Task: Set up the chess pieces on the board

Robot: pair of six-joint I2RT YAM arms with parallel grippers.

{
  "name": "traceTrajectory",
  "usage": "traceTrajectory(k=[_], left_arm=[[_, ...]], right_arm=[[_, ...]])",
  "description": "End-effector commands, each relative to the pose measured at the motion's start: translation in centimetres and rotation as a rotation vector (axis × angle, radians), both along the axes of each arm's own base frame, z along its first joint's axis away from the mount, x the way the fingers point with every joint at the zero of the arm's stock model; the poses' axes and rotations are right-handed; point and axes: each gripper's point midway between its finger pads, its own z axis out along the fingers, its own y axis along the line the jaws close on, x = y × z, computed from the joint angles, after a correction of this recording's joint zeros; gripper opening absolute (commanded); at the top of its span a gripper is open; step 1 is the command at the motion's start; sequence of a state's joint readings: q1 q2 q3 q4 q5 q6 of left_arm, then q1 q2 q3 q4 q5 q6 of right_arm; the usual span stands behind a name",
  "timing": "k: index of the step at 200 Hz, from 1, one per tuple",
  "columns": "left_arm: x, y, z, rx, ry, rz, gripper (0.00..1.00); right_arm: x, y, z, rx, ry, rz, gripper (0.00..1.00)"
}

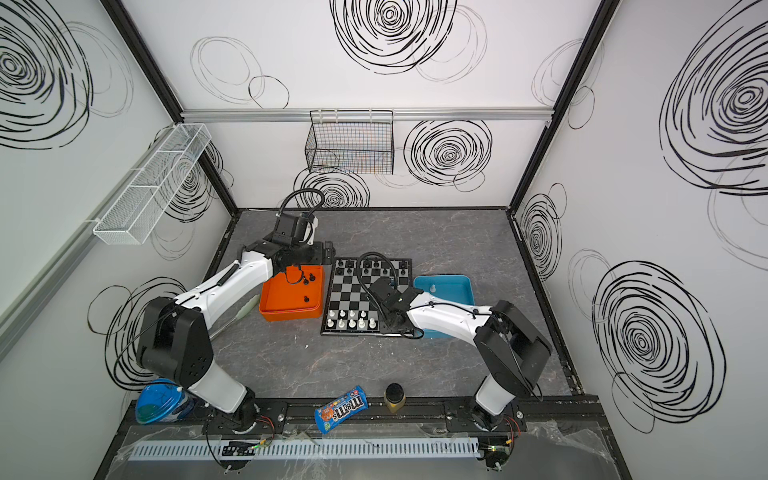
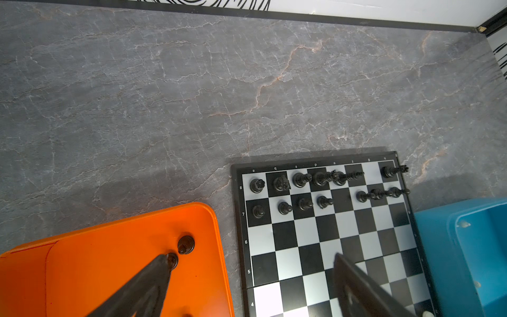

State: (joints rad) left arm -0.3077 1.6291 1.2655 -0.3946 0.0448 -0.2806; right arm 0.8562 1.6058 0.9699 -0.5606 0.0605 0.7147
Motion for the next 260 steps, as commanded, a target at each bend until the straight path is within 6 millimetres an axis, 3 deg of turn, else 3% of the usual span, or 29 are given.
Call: traceTrajectory(k=[1,121,187,260], left_arm=[[0.3,-0.4,0.4,-0.01,-0.012,-0.004,0.96],[0.3,-0.4,0.5,-0.007,-0.014,-0.004,0.96],[0.3,-0.5,0.4,-0.008,-0.012,-0.005,0.96],[0.3,-0.5,0.4,-0.006,-0.012,-0.005,0.96]], right_arm=[[-1.0,-1.4,-0.9,-0.076,0.045,-0.011,0.06],[-0.4,-1.0,0.5,-0.052,0.015,-0.013,0.19],[-0.3,-0.4,0.3,-0.036,0.014,-0.008,0.11],[-0.2,-0.2,0.0,-0.036,0.019,0.001,0.11]])
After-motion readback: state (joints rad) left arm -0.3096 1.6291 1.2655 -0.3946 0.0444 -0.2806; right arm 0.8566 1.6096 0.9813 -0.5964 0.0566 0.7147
